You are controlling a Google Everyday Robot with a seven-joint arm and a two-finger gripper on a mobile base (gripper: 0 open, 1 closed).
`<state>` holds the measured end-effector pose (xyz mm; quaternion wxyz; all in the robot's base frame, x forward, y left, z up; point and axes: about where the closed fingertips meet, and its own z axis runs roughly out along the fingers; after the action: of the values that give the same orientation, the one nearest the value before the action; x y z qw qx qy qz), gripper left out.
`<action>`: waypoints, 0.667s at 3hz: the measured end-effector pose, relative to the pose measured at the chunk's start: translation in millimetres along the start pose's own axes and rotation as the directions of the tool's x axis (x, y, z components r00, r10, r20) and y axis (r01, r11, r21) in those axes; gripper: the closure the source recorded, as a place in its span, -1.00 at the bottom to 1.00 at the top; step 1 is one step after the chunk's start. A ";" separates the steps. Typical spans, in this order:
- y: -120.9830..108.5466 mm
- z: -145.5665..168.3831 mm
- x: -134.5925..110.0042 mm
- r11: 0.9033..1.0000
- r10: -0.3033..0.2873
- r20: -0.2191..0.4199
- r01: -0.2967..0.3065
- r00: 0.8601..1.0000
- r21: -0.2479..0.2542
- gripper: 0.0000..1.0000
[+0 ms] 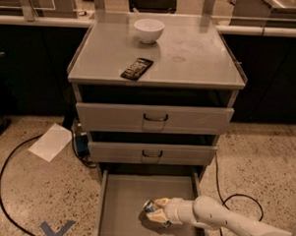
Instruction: Place redbull can into bottom drawer
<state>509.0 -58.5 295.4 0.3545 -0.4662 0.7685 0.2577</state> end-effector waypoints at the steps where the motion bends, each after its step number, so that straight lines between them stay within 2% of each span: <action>1: -5.8 34.3 36.6 1.000 -0.001 -0.022 0.001 1.000 -0.007 1.00; 2: -24.6 74.8 75.2 1.000 0.026 -0.039 -0.026 0.999 0.016 1.00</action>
Offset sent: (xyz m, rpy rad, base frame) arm 0.0368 0.0035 -0.1612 -0.0558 0.0404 -0.0462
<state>530.4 -54.9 188.7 0.3393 -0.4585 0.7833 0.2472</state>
